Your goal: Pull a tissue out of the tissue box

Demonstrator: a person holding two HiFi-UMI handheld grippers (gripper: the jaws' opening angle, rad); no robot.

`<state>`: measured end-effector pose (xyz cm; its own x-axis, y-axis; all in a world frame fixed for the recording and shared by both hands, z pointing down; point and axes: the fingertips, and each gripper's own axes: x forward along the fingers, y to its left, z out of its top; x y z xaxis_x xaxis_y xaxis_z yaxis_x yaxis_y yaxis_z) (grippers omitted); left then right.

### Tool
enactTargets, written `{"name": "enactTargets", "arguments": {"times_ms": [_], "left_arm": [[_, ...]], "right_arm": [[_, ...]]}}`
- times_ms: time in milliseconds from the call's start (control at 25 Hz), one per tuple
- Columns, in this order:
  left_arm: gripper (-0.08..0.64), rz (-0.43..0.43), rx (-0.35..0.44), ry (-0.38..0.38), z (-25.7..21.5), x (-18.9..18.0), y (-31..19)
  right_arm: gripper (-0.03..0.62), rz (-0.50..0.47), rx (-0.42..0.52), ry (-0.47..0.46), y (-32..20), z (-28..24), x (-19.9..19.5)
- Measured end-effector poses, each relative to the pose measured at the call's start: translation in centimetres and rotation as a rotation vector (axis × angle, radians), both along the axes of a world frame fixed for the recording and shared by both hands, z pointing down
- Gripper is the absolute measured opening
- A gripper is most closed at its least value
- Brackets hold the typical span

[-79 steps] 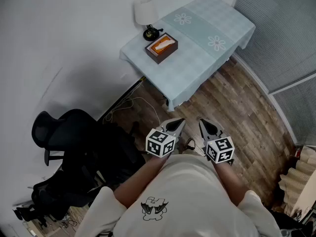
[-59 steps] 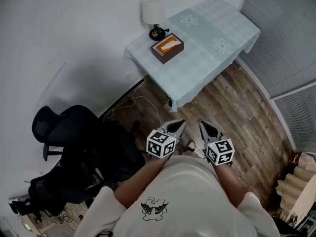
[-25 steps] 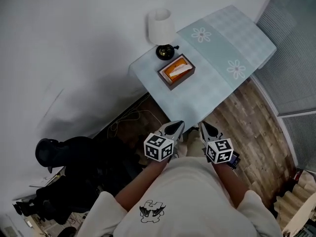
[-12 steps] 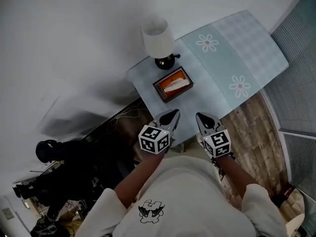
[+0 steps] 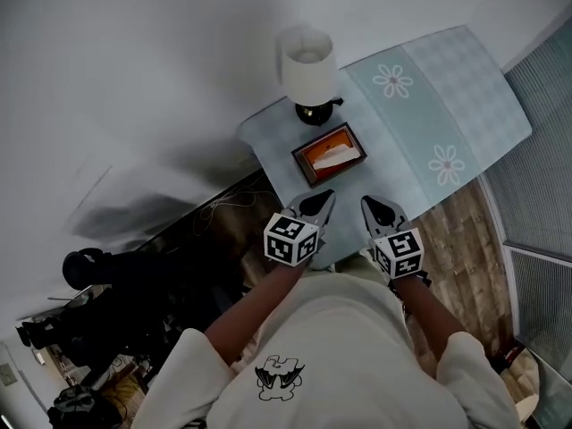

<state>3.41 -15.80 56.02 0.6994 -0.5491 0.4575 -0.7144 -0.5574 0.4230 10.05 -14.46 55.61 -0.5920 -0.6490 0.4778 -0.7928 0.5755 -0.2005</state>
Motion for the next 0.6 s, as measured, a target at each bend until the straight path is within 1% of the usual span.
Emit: {"name": "enactTargets", "arguments": {"times_ms": [160,240,320,400,480,600], "left_arm": [[0.006,0.008,-0.020,-0.062,3.1,-1.2,-1.9],[0.006,0.009,-0.057,-0.071,4.4,-1.6,-2.8],[0.006,-0.003,-0.084,-0.085,5.5,-2.0,-3.9],[0.006,-0.021,-0.092,-0.130,6.6,-2.8,-5.1],[0.006,-0.044,-0.107,-0.155,7.7,-3.4,-6.5],[0.006,-0.060,-0.134,-0.183,9.3,-3.8,-8.0]], "right_arm": [[0.012,-0.056,-0.006,0.043,-2.6,2.0,-1.2],[0.012,-0.085,-0.010,0.076,-3.8,3.2,-1.8],[0.012,-0.118,-0.005,0.119,-4.9,4.1,-2.5],[0.012,-0.156,0.018,0.172,-6.1,4.9,-3.2],[0.012,-0.198,0.034,0.219,-7.3,5.9,-3.9],[0.014,-0.260,0.016,0.290,-8.5,8.3,-4.7]]}}
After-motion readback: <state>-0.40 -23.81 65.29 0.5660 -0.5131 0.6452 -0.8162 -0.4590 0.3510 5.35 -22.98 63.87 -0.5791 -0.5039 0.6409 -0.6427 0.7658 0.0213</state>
